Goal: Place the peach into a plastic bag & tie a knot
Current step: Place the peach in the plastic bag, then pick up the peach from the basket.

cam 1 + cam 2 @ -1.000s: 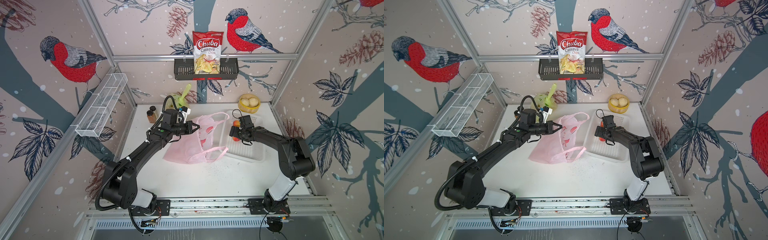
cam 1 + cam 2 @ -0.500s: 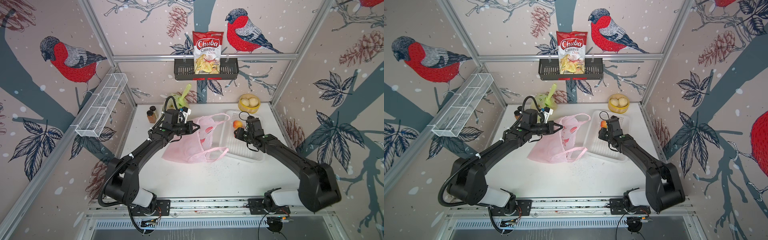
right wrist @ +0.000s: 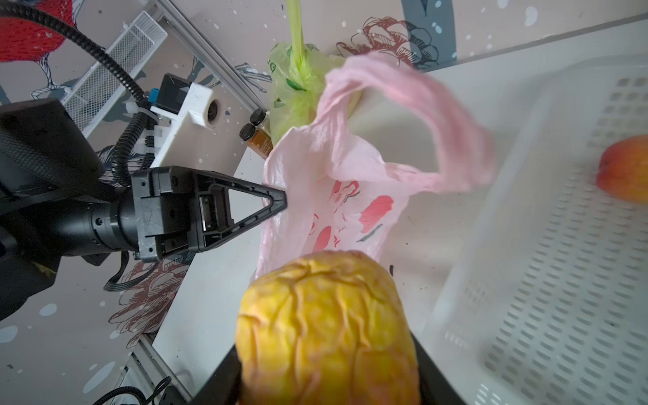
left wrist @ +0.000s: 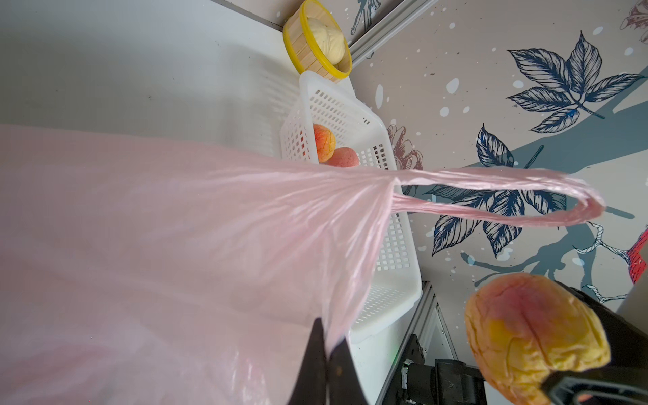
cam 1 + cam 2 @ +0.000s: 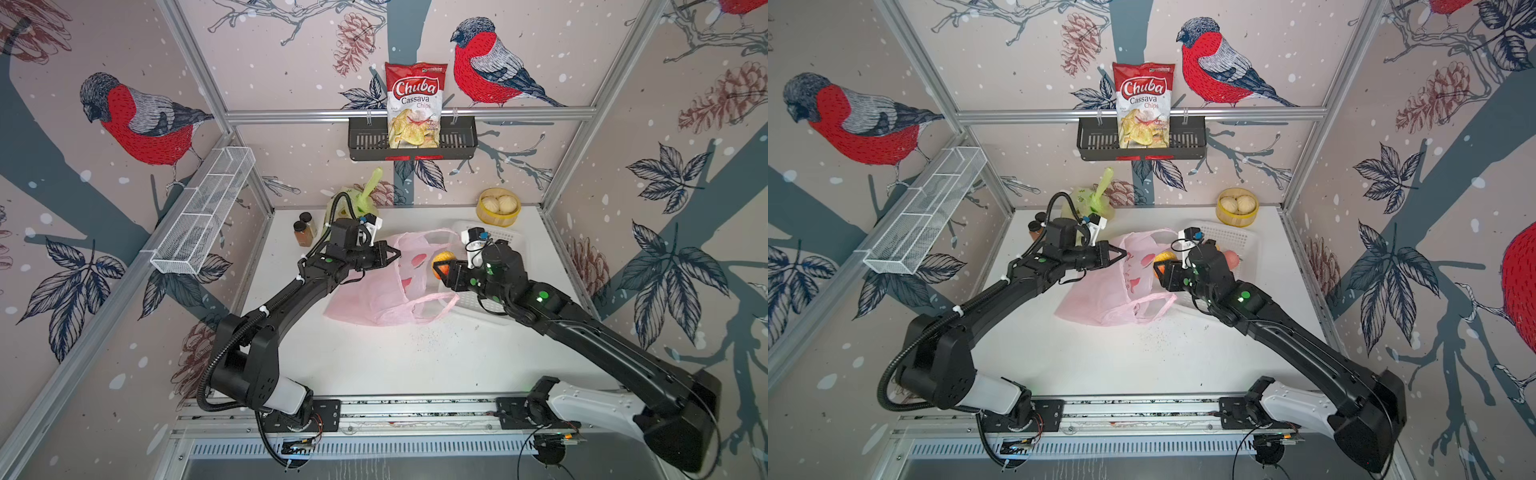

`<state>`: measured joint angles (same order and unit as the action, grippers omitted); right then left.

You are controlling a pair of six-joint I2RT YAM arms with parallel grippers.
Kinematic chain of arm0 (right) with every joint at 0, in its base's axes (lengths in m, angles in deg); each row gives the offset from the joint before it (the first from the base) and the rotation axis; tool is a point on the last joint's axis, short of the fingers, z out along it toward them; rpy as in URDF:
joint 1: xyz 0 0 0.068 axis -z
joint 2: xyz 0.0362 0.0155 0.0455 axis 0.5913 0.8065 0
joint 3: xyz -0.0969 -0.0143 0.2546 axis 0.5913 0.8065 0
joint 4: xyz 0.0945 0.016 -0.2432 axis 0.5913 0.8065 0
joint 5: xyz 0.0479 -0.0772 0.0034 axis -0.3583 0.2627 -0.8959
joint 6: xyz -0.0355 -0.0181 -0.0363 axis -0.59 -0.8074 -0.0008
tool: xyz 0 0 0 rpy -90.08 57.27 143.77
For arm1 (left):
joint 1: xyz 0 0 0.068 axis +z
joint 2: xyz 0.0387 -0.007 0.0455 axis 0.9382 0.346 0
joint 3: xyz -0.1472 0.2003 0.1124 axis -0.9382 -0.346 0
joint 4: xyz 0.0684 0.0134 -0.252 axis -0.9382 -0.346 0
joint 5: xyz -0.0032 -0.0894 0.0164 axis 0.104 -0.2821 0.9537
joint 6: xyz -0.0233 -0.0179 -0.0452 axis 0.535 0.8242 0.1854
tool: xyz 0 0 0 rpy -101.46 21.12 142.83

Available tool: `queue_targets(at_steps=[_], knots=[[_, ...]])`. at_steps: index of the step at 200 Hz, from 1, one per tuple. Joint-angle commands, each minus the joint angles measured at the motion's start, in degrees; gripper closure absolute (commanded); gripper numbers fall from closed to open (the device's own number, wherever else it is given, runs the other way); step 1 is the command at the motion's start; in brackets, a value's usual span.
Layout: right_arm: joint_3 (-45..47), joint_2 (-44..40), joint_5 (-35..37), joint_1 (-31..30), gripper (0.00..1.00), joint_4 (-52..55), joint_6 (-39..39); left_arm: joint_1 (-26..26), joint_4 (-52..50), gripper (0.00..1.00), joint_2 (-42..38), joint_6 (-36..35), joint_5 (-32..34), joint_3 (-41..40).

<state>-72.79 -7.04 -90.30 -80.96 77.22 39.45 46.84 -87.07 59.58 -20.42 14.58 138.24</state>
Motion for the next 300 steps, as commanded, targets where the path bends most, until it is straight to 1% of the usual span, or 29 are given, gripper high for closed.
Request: queue_targets(at_steps=[1,23,33,43,49,59,68,76,89,106,127,138,150,157,169,176,189,195,220,242,259,272,283,300], knots=[[-3.7,6.1,0.4,-0.1,0.54,-0.5,-1.0,-0.4,3.4,1.0,-1.1,0.9,-0.3,-0.1],[-8.6,13.6,1.0,0.3,0.51,1.6,-1.3,-0.5,4.0,1.0,-2.5,1.7,-1.1,-0.3],[-11.2,17.0,0.1,0.7,0.43,3.2,-1.5,-0.5,4.4,1.0,-2.9,2.2,-1.4,-0.4],[-13.4,19.7,-1.0,0.6,0.38,4.4,-2.2,-0.5,5.4,1.0,-3.1,2.9,-2.2,-0.7],[-14.4,21.0,-1.4,0.5,0.33,4.7,-2.3,-0.5,6.4,1.0,-3.1,3.6,-2.9,-0.9],[-15.1,21.9,-1.9,0.3,0.21,4.7,-2.6,-0.4,7.9,1.0,-2.8,4.6,-3.9,-1.5],[-15.7,22.2,-2.2,0.3,0.14,5.2,-2.7,-0.5,9.2,1.0,-2.6,5.3,-4.5,-2.0],[-15.8,21.7,-2.2,0.3,0.09,5.6,-2.9,-0.4,10.4,1.0,-2.4,6.1,-4.9,-2.5],[-15.0,19.7,-1.9,0.4,0.05,5.6,-3.2,-0.4,12.2,1.0,-1.9,7.0,-5.4,-3.1],[-13.5,15.9,-1.0,0.8,0.05,6.6,-3.5,-0.3,13.6,1.0,-0.8,7.7,-6.2,-3.3],[-9.5,7.9,3.3,2.5,0.15,9.3,-3.9,0.0,13.9,1.0,0.4,7.4,-6.5,-3.2],[-6.6,2.9,5.1,4.5,0.18,10.0,-3.7,0.2,13.8,1.0,1.1,7.0,-6.6,-3.1],[-1.3,-4.0,6.7,8.7,0.24,9.1,-3.2,0.4,13.3,1.0,1.7,6.5,-6.3,-3.2],[1.4,-7.4,5.5,11.5,0.25,8.5,-3.3,0.4,13.2,1.0,2.1,6.2,-6.2,-3.1],[4.7,-11.5,3.3,18.2,0.28,8.2,-3.0,0.5,12.9,1.0,2.6,5.7,-5.9,-3.3],[6.0,-13.0,1.7,21.6,0.28,8.0,-3.2,0.5,12.9,1.0,2.9,5.5,-5.8,-3.4],[7.7,-14.0,-2.7,26.1,0.23,6.7,-4.2,0.6,13.3,1.0,3.3,5.6,-5.6,-3.9],[8.3,-13.8,-3.6,27.3,0.22,6.2,-4.4,0.6,13.6,1.0,3.5,5.6,-5.7,-4.0],[9.9,-10.2,-2.9,31.5,0.12,3.8,-3.5,0.6,13.8,1.0,4.4,5.6,-6.1,-4.0],[10.5,-3.9,1.7,34.6,0.12,0.7,-3.4,0.6,13.8,1.0,4.4,5.5,-6.3,-4.2],[8.5,2.9,4.7,36.4,0.12,-0.4,-3.8,0.6,13.1,1.0,3.8,4.9,-6.3,-4.0],[5.4,9.4,6.0,37.5,0.12,0.1,-4.4,0.6,12.3,1.0,3.4,4.4,-6.2,-3.6],[3.3,14.4,6.1,38.2,0.15,0.1,-4.9,0.6,11.9,1.0,3.1,4.2,-6.2,-3.4],[0.9,19.8,7.2,38.9,0.16,-0.8,-5.0,0.6,11.5,1.0,2.8,4.0,-6.2,-3.0]])
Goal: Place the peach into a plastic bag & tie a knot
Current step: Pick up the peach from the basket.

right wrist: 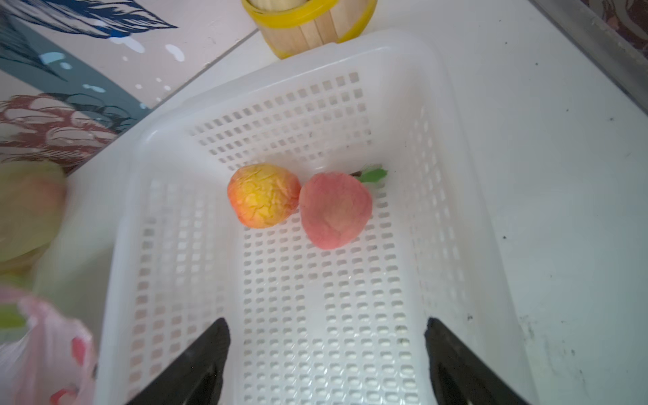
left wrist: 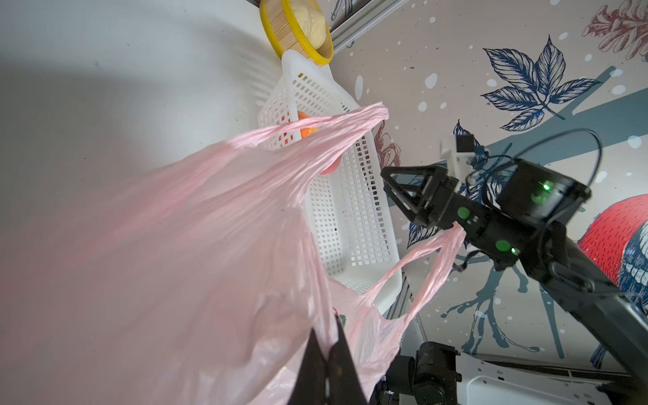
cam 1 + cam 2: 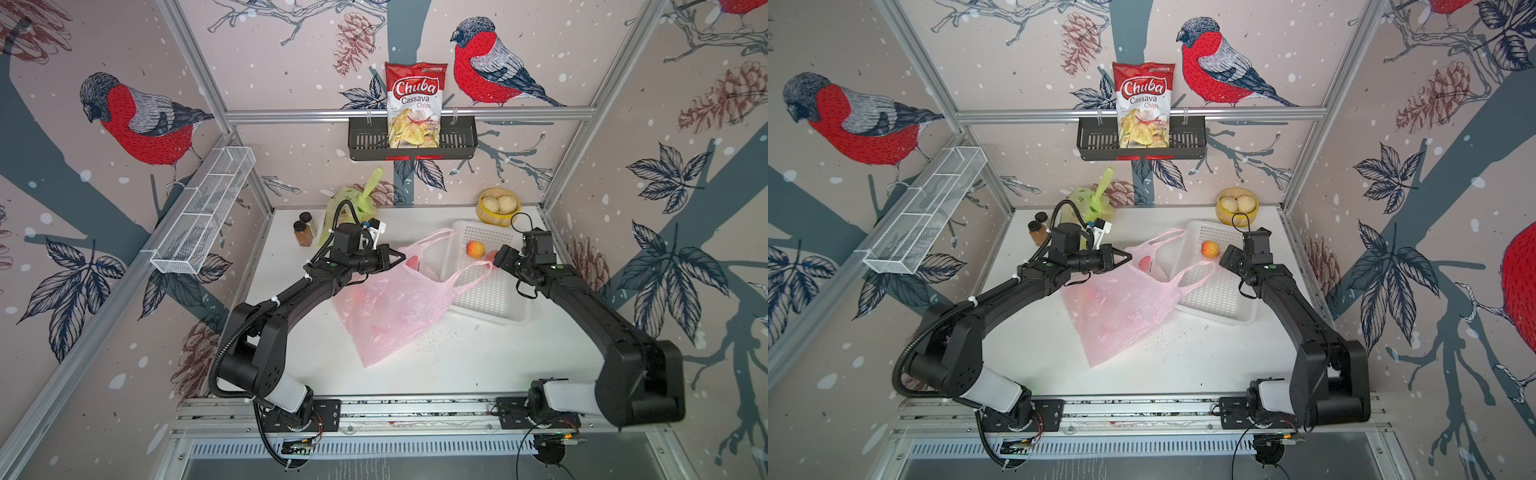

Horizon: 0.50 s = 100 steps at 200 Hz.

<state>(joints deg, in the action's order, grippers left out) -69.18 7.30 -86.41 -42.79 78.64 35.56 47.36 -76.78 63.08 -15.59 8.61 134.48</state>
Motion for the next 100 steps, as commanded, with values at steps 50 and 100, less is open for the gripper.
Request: queue_targets(at_steps=[50,100], knots=[[-8.5,16.4,2.0,0.8,0.18,-3.6,-0.6,0.1,0.7,1.0,-1.3,-1.2,-0.8,0.7],[-10.6,22.5,1.3,0.3,0.2,-4.9,-0.4,0.1,0.2,1.0,-2.0,-1.7,-1.2,0.7]])
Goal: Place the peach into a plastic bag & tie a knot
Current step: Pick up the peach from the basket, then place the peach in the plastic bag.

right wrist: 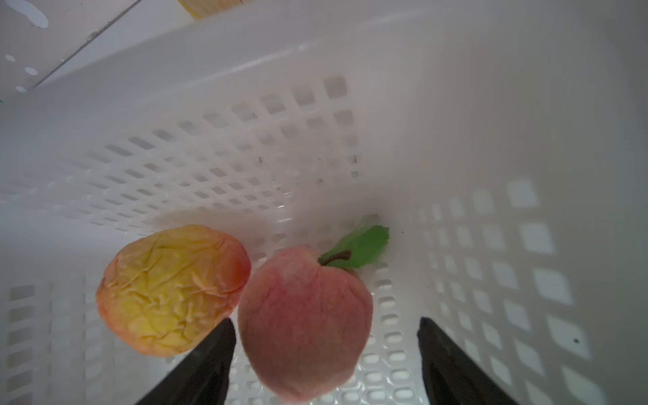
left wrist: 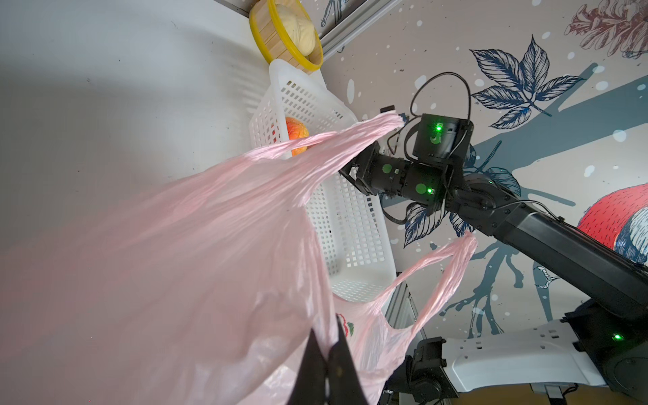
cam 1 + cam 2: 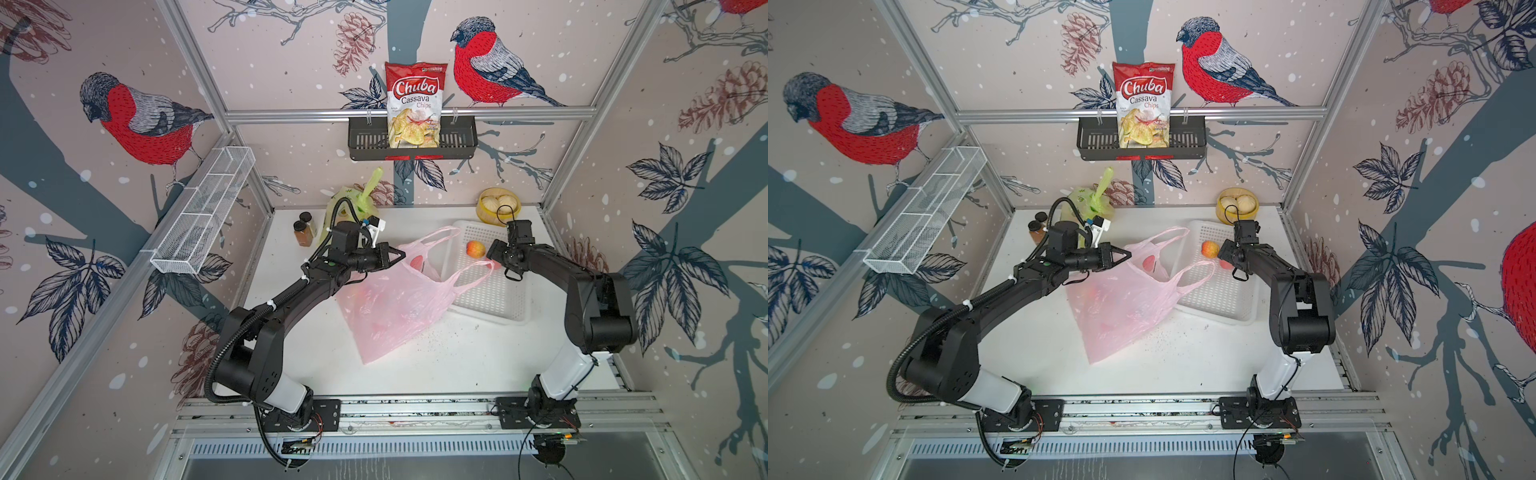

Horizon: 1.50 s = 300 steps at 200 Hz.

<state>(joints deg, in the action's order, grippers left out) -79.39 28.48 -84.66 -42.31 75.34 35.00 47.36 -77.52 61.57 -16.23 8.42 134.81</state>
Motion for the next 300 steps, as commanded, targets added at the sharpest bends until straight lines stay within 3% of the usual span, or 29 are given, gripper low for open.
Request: queue_targets(at_steps=[1,15,44,72,115,142,182,210,238,265,282,300], knots=[[-0.3,1.4,-0.4,-0.2,0.2,-1.7,0.2,0.1,0.9,1.0,-0.5,-1.1,-1.1,0.4],[-0.2,1.9,-0.8,-0.2,0.25,-2.7,0.3,0.1,0.8,1.0,-0.6,-1.1,-1.4,0.3],[-0.8,3.3,-0.4,-0.1,0.26,-3.5,0.1,0.0,0.4,1.0,-0.9,-1.3,-1.5,0.0],[-2.0,4.2,-1.0,-0.2,0.4,-3.1,-0.7,-0.2,0.1,1.0,-1.2,-1.5,-1.3,-0.1],[3.5,-7.2,-1.4,-2.2,0.53,-3.3,-0.9,-0.5,-1.3,1.0,-1.3,-2.4,-1.1,0.6],[9.9,-20.1,-2.9,-6.1,0.55,-1.8,-0.9,-0.6,-1.7,1.0,-1.4,-2.5,-0.9,0.9],[14.8,-35.8,-11.3,-15.6,0.56,0.4,0.4,-1.4,-2.6,1.0,-0.8,-3.0,-0.6,1.7],[15.8,-37.6,-19.3,-21.4,0.56,-3.2,2.0,-2.2,-2.6,1.0,-0.9,-2.8,-0.4,1.8],[12.3,-32.3,-20.7,-27.7,0.57,-3.3,2.5,-2.8,-1.9,1.0,-1.4,-2.2,0.0,1.3],[7.5,-24.3,-20.7,-31.8,0.51,-2.8,3.2,-3.0,-1.0,1.0,-1.8,-1.6,0.3,0.3],[5.7,-20.8,-20.6,-32.2,0.33,-3.3,4.7,-3.0,-0.4,1.0,-1.9,-1.1,0.4,-0.3],[5.0,-18.8,-22.7,-32.2,0.21,-5.3,5.3,-3.0,0.0,1.0,-1.9,-1.0,0.5,-0.6]])
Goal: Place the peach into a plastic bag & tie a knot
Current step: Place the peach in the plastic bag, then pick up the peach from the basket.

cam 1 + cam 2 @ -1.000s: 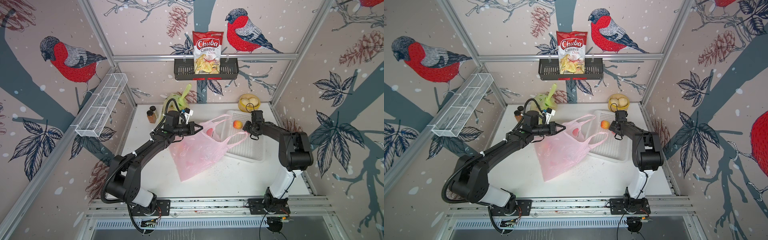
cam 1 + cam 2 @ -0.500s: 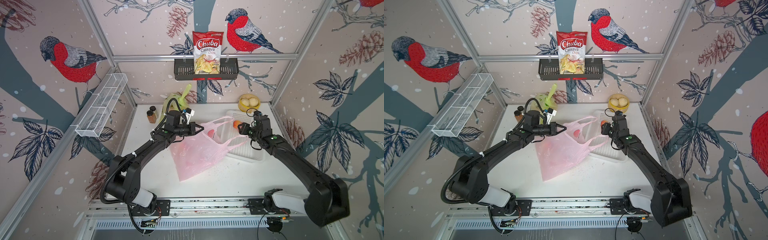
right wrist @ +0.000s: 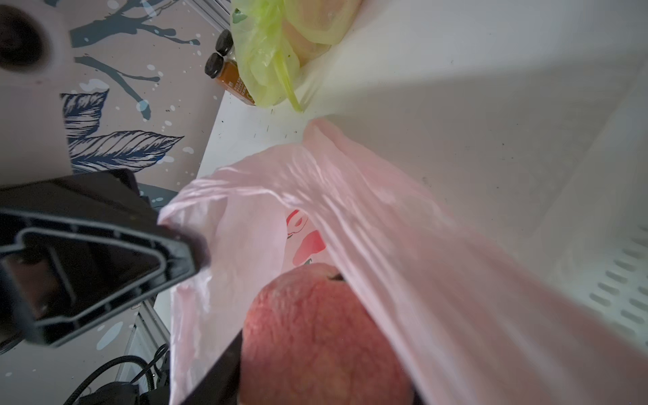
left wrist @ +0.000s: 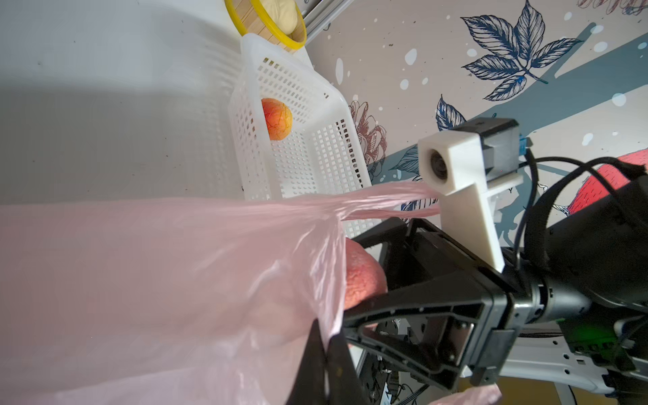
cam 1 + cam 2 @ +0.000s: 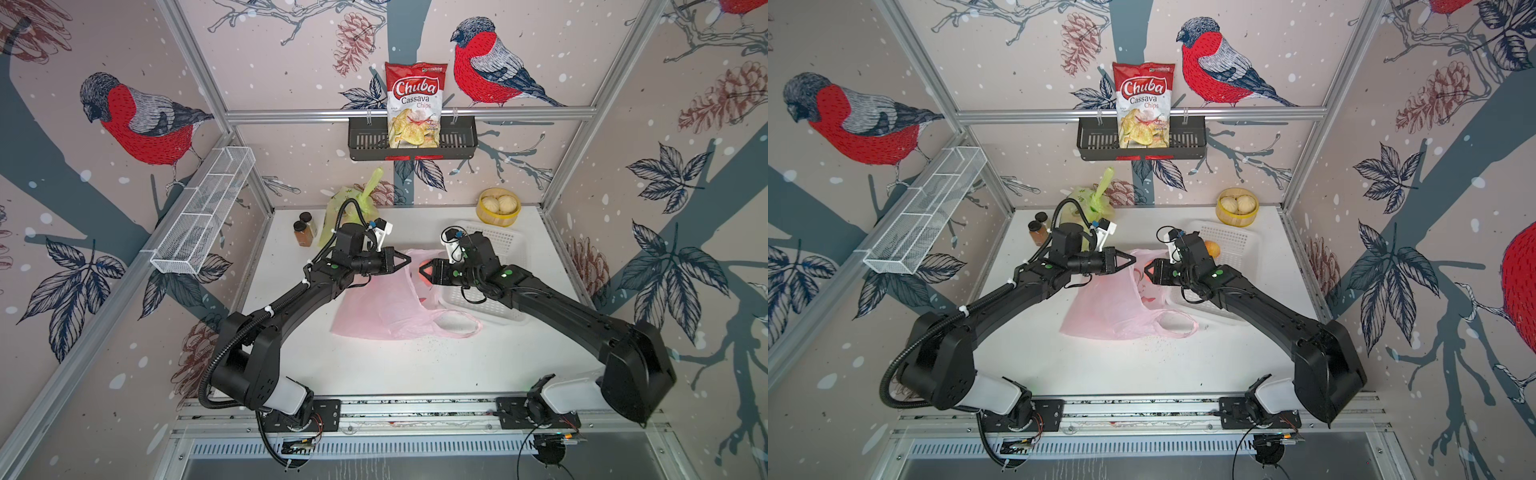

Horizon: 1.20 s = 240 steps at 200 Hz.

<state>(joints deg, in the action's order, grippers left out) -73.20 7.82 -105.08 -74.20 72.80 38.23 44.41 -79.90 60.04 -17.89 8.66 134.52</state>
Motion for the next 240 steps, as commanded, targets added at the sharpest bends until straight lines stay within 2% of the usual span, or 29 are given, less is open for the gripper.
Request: queue_targets(at_steps=[1,21,33,51,73,85,111,132,147,166,191,240], knots=[[-1.2,1.9,-2.4,-0.3,0.2,-2.8,2.0,-0.1,2.3,1.0,-0.3,0.7,0.3,-0.4],[-2.2,2.0,-2.7,-0.3,0.11,-1.7,1.5,0.0,2.8,1.0,-0.1,0.8,0.3,-0.5],[-2.1,0.5,-2.4,-0.4,0.09,-0.8,0.8,0.3,3.3,1.0,0.1,1.0,0.3,-0.6],[-1.1,-4.0,-0.4,-0.3,0.14,1.1,-0.8,1.3,4.7,1.0,0.7,1.9,-0.1,-1.0],[0.1,-11.8,6.2,0.7,0.19,5.3,-3.0,2.3,5.5,1.0,1.7,2.2,-0.9,-0.9],[1.4,-16.8,9.0,2.9,0.2,6.6,-3.6,2.3,5.2,1.0,2.2,1.9,-1.0,-0.5],[5.9,-27.4,9.9,10.1,0.27,5.4,-4.8,2.4,5.0,1.0,2.7,1.5,-0.9,-0.2],[8.7,-30.7,8.3,18.2,0.29,5.3,-4.9,2.4,4.9,1.0,3.0,1.4,-0.9,-0.2],[9.9,-28.6,7.1,23.7,0.29,4.7,-3.8,2.4,4.6,1.0,3.1,1.0,-0.8,-0.2],[9.5,-21.1,7.9,27.6,0.22,3.5,-3.4,2.4,4.5,1.0,3.1,1.1,-0.7,-0.1],[5.1,-7.3,11.8,29.0,0.11,1.8,-4.7,2.4,4.6,1.0,2.8,1.2,-0.8,-0.3],[-8.7,15.9,13.9,29.2,0.05,2.9,-5.9,2.3,4.6,1.0,2.4,1.0,-0.9,-0.7]])
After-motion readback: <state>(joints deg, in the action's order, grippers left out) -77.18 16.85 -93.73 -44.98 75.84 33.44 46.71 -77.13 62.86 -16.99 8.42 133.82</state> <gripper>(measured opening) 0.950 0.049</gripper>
